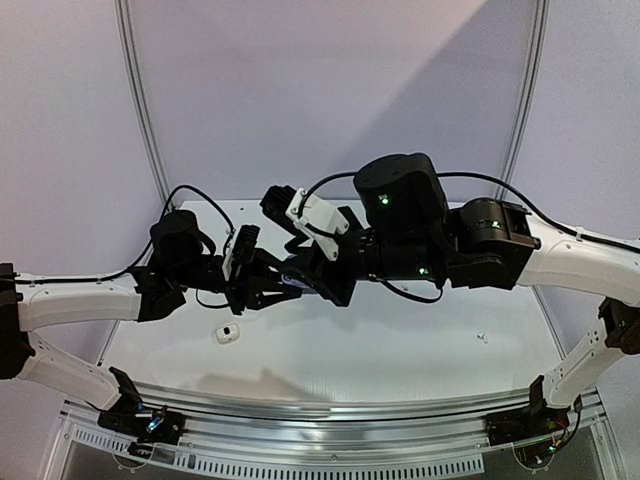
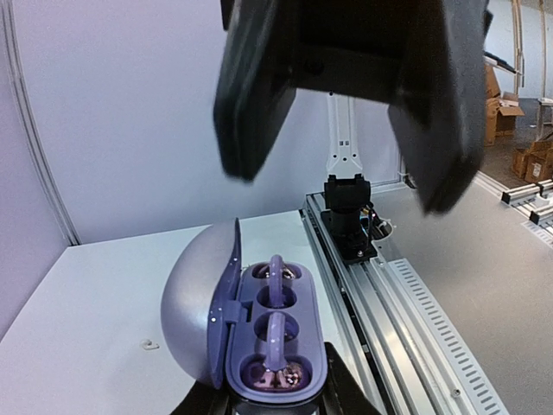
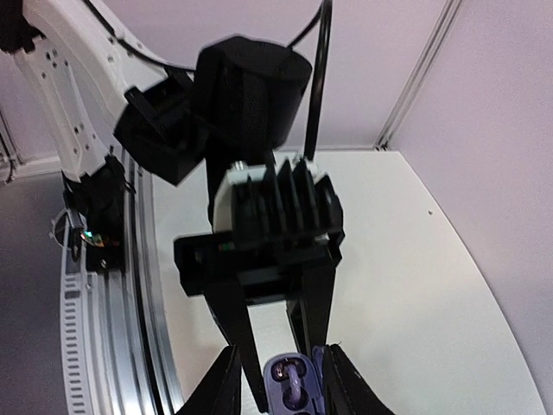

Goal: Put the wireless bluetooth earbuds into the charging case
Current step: Insert the left earbud into the left side groove of the charging case, then close the charging case with the earbuds at the center of the board.

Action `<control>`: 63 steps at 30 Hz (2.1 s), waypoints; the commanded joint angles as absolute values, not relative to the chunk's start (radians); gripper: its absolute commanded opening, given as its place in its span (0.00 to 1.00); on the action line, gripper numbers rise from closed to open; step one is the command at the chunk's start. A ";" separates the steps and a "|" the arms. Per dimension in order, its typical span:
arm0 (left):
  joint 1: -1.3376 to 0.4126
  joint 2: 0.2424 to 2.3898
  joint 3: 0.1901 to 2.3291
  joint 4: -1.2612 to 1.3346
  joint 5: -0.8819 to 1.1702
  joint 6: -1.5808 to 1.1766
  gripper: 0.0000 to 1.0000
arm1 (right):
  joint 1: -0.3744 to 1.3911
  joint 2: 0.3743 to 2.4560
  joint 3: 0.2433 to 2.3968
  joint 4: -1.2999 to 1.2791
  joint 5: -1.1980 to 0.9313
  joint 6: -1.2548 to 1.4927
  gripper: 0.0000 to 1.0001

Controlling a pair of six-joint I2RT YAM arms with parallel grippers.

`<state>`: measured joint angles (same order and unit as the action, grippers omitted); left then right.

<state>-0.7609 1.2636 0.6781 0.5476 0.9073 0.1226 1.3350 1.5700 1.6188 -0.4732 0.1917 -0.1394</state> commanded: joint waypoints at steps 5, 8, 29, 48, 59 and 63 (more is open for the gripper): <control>-0.755 1.261 0.686 0.532 0.888 0.215 0.00 | 1.330 1.486 1.618 -0.336 0.430 -0.041 0.24; -0.755 1.257 0.687 0.540 0.888 0.287 0.00 | 1.314 1.526 1.656 -0.467 0.618 0.052 0.22; -0.756 1.259 0.698 0.550 0.775 0.245 0.00 | 1.325 1.578 1.662 -0.581 0.408 0.124 0.22; -0.768 1.247 0.695 0.514 0.755 0.803 0.00 | 1.248 1.712 1.786 -0.763 0.329 0.254 0.23; -0.767 1.255 0.699 0.530 0.638 0.777 0.00 | 1.254 1.684 1.763 -0.765 0.311 0.251 0.23; -0.763 1.257 0.706 0.505 0.653 0.525 0.00 | 1.236 1.609 1.717 -0.706 0.365 0.286 0.34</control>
